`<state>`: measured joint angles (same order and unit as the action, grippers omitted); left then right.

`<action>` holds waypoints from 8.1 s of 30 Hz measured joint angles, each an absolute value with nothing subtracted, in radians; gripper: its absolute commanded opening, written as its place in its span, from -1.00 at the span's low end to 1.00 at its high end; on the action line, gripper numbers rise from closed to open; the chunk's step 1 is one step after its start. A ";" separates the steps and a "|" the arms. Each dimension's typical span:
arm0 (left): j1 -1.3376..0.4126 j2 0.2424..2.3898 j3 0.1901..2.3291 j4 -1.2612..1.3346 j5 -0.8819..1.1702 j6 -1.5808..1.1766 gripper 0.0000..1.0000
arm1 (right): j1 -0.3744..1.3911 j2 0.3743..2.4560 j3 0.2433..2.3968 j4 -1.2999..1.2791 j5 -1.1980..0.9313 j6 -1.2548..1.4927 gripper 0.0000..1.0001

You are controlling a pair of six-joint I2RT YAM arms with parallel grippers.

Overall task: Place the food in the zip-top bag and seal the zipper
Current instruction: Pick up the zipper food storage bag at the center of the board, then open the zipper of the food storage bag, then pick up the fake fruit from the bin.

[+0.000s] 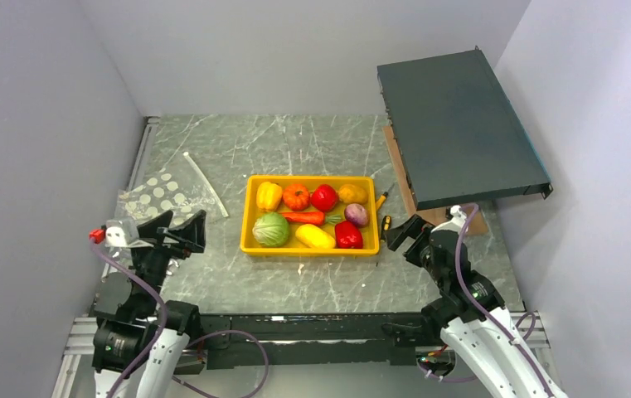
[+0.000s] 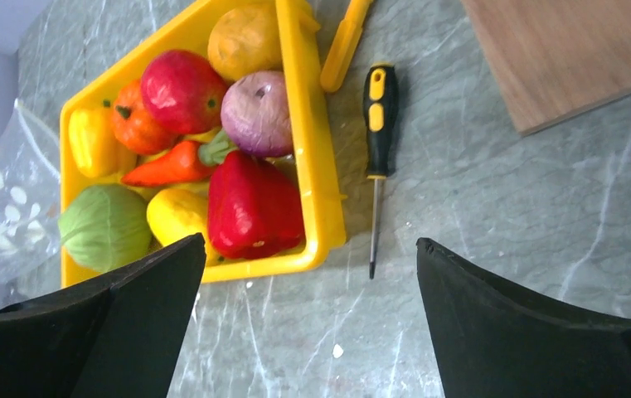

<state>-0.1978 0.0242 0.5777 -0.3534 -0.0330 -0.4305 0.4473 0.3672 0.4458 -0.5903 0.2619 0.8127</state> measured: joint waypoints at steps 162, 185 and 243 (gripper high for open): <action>-0.317 0.694 0.759 -0.659 -0.257 -0.179 -1.00 | 1.160 1.868 1.287 0.037 0.159 0.808 -1.00; -0.317 0.693 0.759 -0.655 -0.292 -0.178 -1.00 | 1.163 1.761 1.343 -0.160 0.195 0.578 0.33; -0.317 0.726 0.776 -0.671 -0.151 -0.178 -1.00 | 0.916 1.733 1.090 -0.372 0.189 0.273 0.26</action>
<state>-0.3168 0.7258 0.7757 -0.6712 -0.1509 -0.1776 0.9161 1.7329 1.0897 -0.3717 0.1886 0.2729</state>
